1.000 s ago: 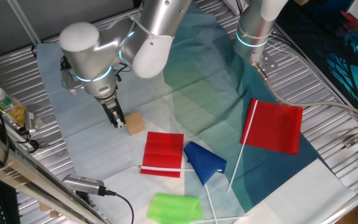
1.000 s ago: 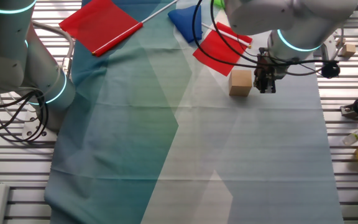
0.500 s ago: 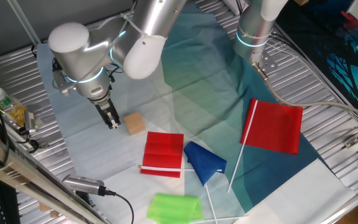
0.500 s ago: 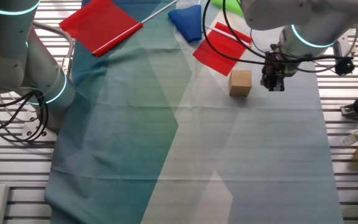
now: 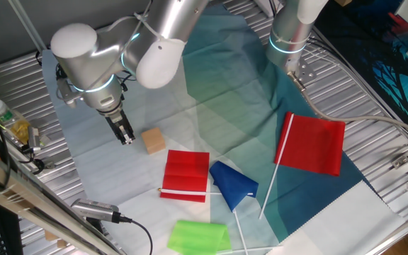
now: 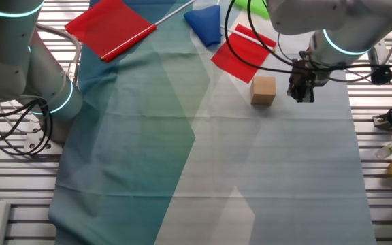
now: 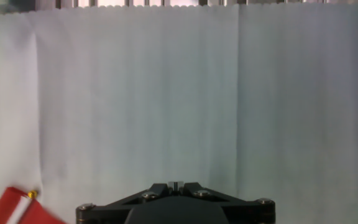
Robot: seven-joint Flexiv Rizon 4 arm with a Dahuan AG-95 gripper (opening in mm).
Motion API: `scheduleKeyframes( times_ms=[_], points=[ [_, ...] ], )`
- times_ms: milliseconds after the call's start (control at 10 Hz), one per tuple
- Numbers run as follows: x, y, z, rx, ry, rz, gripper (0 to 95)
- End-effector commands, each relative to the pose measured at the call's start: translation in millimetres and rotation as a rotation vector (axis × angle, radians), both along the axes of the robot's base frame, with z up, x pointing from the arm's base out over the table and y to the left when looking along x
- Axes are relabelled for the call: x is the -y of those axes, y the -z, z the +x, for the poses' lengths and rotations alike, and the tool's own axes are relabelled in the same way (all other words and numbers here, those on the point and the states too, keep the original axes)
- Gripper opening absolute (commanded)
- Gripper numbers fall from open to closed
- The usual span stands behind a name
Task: Approach and touch the side of the small block
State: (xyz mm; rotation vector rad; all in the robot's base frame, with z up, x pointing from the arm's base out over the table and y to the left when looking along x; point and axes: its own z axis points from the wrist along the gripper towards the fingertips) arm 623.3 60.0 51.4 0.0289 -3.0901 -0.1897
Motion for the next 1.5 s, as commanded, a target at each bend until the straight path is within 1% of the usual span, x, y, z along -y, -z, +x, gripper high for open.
scheduleKeyframes(
  times_ms=[100, 400, 600, 800, 1100, 1200, 1500],
  points=[
    [-9.5, -1.1, 2.7, -0.005, 0.013, 0.0, 0.0],
    [-28.8, 2.8, 3.4, -0.003, 0.043, 0.001, 0.0],
    [-44.3, 6.2, 1.8, 0.003, 0.066, 0.001, 0.0],
    [-56.2, 6.9, -1.3, 0.002, 0.09, 0.001, 0.0],
    [-64.8, 3.8, -7.0, -0.002, 0.108, 0.002, 0.0],
    [-65.0, 2.1, -10.3, -0.003, 0.109, 0.003, 0.0],
    [-65.4, -0.4, -28.5, -0.002, 0.107, 0.003, 0.0]
  ],
)
